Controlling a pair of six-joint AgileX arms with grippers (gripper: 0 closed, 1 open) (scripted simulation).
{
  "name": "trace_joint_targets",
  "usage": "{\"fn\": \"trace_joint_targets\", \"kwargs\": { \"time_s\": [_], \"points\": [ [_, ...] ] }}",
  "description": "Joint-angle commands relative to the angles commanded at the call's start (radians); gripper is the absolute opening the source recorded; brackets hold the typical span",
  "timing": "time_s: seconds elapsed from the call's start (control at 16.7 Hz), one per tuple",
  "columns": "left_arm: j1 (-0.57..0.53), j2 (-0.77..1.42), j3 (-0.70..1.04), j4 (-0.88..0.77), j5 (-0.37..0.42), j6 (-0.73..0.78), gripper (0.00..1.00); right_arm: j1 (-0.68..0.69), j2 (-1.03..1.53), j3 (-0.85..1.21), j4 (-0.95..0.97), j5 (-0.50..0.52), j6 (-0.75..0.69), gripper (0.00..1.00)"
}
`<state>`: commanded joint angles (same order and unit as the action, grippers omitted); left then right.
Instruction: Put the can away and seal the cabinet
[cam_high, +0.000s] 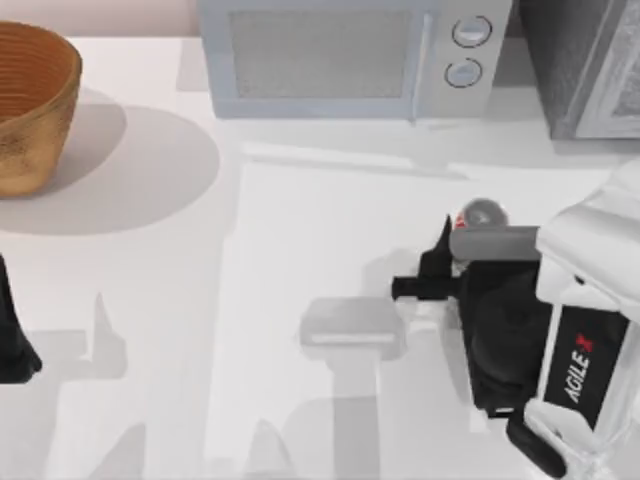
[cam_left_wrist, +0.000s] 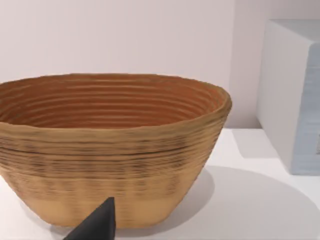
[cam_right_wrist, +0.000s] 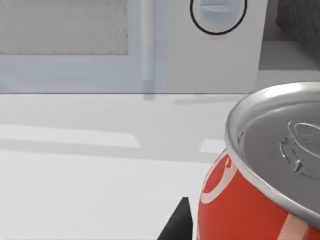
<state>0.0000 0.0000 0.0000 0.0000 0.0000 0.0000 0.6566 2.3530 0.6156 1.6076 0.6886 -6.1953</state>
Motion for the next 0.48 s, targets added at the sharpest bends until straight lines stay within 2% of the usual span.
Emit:
{"fn": "trace_joint_targets", "kwargs": {
  "time_s": [0.48],
  "points": [
    [0.000, 0.000, 0.000, 0.000, 0.000, 0.000, 1.00, 0.000, 0.000, 0.000, 0.000, 0.000, 0.000, 0.00]
  ]
}}
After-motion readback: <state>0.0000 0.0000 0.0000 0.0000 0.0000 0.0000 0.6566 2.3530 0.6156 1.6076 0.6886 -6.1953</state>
